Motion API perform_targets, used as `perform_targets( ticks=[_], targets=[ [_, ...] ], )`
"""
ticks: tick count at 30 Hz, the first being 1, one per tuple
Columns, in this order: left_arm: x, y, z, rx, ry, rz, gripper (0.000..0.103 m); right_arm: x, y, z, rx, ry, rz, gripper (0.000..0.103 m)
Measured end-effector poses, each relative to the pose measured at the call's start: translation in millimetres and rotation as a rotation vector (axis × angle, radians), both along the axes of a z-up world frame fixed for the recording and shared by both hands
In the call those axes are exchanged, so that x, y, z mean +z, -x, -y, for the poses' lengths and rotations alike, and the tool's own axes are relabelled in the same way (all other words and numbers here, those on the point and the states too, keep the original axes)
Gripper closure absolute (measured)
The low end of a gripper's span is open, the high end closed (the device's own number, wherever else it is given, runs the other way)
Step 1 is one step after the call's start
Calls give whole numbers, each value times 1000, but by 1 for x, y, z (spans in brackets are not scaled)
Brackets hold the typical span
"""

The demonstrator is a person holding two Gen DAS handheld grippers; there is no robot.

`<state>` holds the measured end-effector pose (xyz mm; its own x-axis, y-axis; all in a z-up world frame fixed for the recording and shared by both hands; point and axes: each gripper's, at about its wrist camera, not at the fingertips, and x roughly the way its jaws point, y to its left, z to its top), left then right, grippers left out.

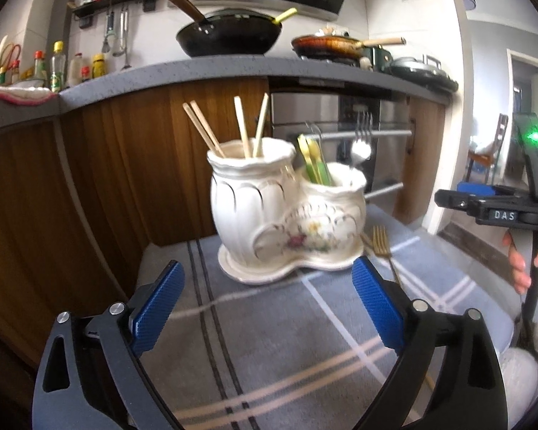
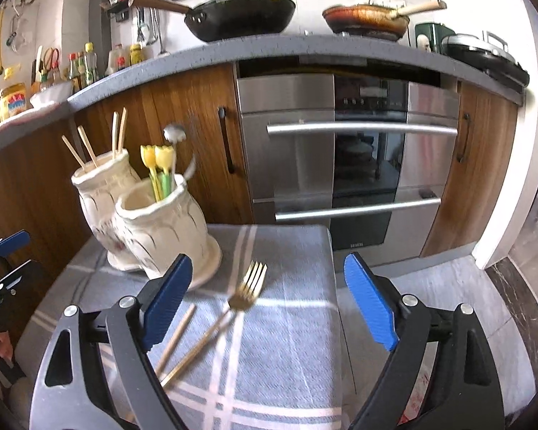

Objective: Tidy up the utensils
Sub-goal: 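Move both open tools down over the last chopstick and gold fork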

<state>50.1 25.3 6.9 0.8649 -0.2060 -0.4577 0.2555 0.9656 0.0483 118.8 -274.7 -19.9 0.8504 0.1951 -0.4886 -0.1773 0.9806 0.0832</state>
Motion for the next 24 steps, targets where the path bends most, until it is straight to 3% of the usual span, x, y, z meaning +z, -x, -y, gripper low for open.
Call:
perform_targets(
  ticks=[18, 24],
  targets=[
    [-39, -18, 19, -20, -17, -138, 9, -49, -63, -7, 101, 36, -180, 20],
    [-44, -24, 22, -30, -1, -163, 9, -56, -89, -15, 170, 34, -240, 44]
  ],
)
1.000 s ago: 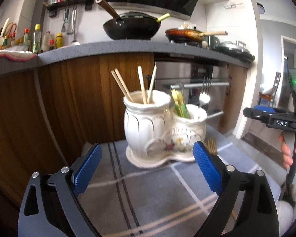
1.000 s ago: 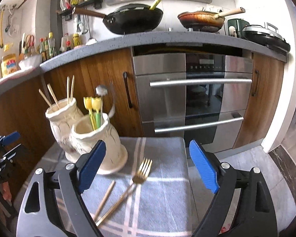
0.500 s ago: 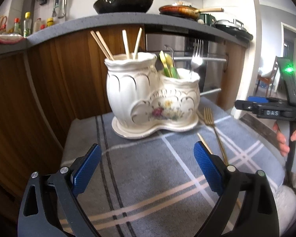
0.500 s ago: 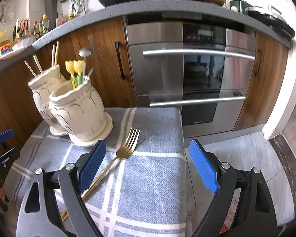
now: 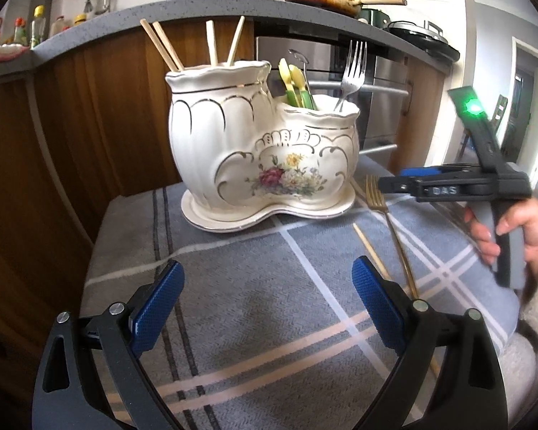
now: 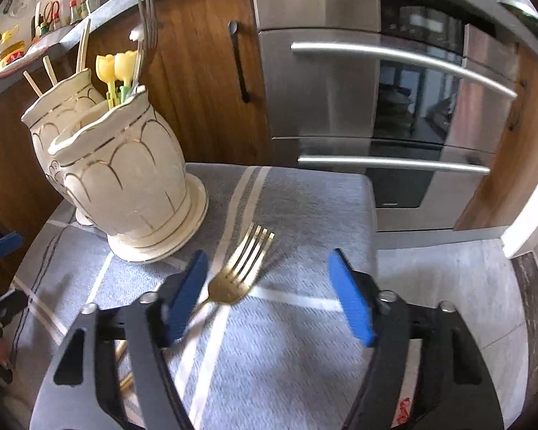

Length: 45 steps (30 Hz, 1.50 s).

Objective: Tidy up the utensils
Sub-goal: 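Move both open tools down over the last chopstick and gold fork, then grasp the last wooden chopstick with the left tool while the right tool grasps the gold fork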

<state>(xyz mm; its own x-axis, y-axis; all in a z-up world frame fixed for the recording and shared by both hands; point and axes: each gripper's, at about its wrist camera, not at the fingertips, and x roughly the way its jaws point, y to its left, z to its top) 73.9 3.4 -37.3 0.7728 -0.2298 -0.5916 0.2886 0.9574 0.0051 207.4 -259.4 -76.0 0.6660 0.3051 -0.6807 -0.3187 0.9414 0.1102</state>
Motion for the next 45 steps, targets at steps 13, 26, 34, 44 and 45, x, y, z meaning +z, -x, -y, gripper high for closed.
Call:
perform_targets(
  ticks=[13, 26, 34, 44, 45],
  targets=[
    [-5, -5, 5, -8, 21, -30, 9, -9, -21, -9, 74, -42, -80, 89],
    [-8, -10, 51, -74, -18, -94, 9, 21, 30, 18, 139, -144, 7, 101],
    [-25, -13, 85, -121, -42, -212, 41, 27, 45, 33, 118, -168, 23, 101],
    [-31, -17, 111, -119, -148, -204, 95, 33, 55, 30, 122, -186, 48, 101],
    [-32, -16, 109, -125, -140, -206, 95, 34, 57, 29, 123, -189, 52, 101]
  ],
)
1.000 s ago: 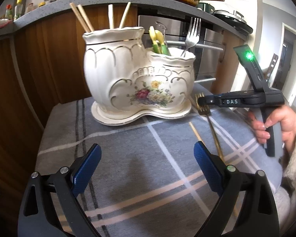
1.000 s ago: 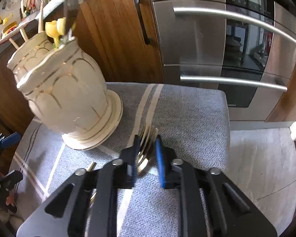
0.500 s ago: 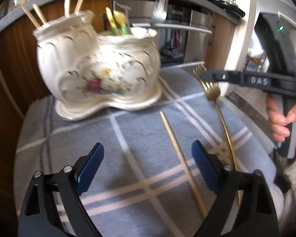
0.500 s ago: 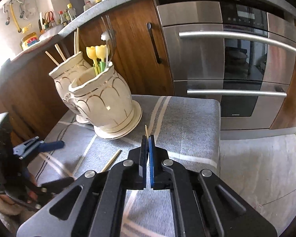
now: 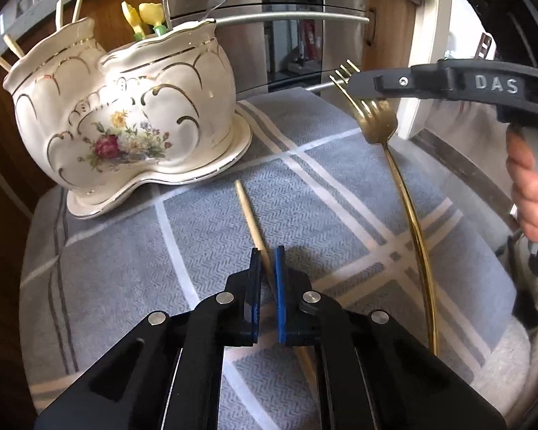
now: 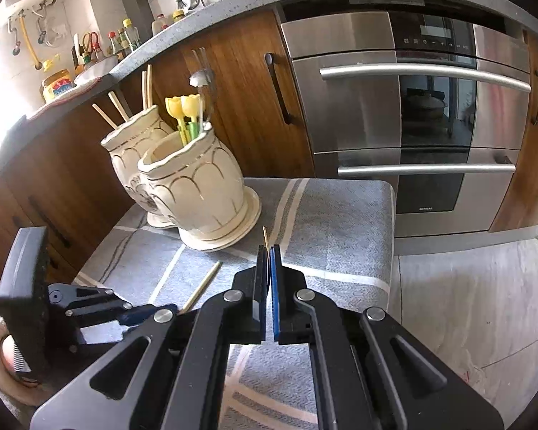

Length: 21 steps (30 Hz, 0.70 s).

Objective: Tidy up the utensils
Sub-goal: 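Grasp the last wooden chopstick with the left tool while the right tool grasps the gold fork, then carry the chopstick and the gold fork up over the holder cups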

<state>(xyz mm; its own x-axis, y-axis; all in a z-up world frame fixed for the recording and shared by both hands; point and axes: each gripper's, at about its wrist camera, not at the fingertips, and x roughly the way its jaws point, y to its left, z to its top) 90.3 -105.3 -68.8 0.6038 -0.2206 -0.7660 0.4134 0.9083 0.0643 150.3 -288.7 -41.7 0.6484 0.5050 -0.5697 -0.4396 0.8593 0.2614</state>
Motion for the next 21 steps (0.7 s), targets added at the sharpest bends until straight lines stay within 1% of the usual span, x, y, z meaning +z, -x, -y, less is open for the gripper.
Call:
perform_targets(
  ticks=[2, 4, 5, 8, 9, 11, 15, 18, 19, 21],
  targets=[
    [1, 1, -5, -7, 17, -4, 98, 4, 5, 0, 4, -11, 16, 101],
    [6, 4, -12, -14, 45, 4, 98, 10, 11, 0, 1, -16, 35, 101],
    [8, 6, -23, -20, 63, 14, 98, 13, 14, -1, -4, -17, 51, 101],
    [16, 12, -35, -25, 84, 43, 98, 27, 25, -3, -11, -24, 101, 101],
    [20, 14, -40, -29, 102, 55, 98, 30, 27, -4, -15, -23, 113, 101],
    [30, 19, -51, -35, 134, 88, 98, 40, 34, -5, -29, -26, 149, 101],
    [57, 37, -78, -50, 208, 195, 98, 63, 48, -11, -66, -10, 243, 101],
    [79, 40, -96, -29, 250, 268, 98, 79, 55, -15, -93, -13, 301, 101],
    [86, 39, -95, -23, 261, 289, 98, 88, 57, -18, -105, -17, 330, 101],
    [101, 34, -106, -7, 280, 342, 98, 100, 59, -20, -118, -26, 364, 101]
  ],
)
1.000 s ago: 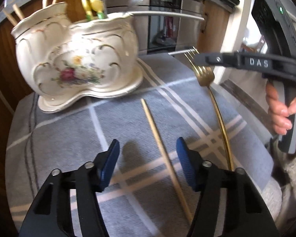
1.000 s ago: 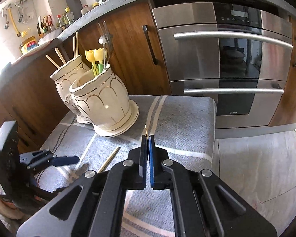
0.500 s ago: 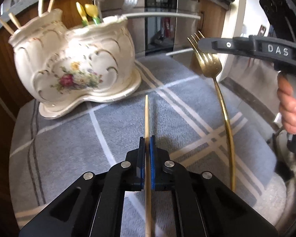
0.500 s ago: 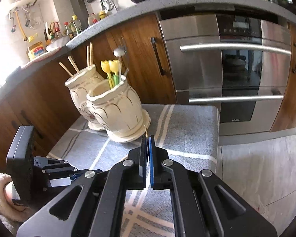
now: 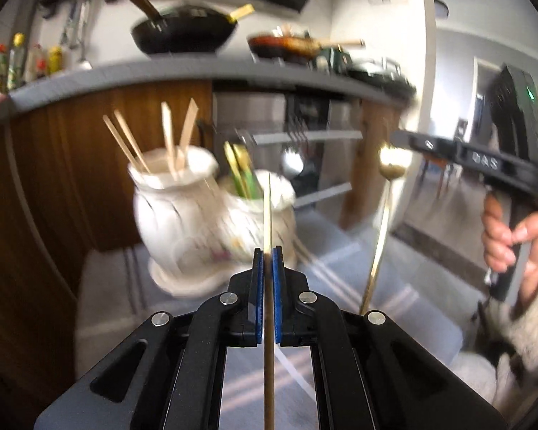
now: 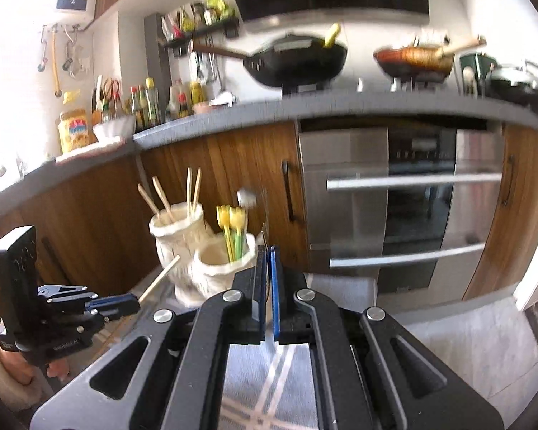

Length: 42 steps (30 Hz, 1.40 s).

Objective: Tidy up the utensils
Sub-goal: 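Carry the chopstick and the gold fork up over the holder cups, then release the chopstick into the tall cup while the right tool drops the fork into the short cup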

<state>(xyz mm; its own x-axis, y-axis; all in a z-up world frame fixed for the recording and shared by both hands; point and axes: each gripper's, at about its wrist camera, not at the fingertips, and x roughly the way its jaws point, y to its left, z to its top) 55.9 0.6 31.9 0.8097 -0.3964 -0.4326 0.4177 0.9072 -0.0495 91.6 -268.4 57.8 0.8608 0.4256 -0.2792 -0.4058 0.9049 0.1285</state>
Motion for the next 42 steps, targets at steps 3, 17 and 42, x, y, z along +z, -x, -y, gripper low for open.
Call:
perform_targets(
  ticks=[3, 17, 42],
  targets=[
    [23, -16, -11, 17, 51, 48, 98, 25, -3, -8, -38, -11, 59, 101],
    [85, -105, -30, 70, 252, 237, 98, 90, -36, -41, -189, 27, 198, 101],
    [34, -110, -19, 125, 134, 328, 98, 13, -64, -73, -196, 191, 178, 101]
  ],
)
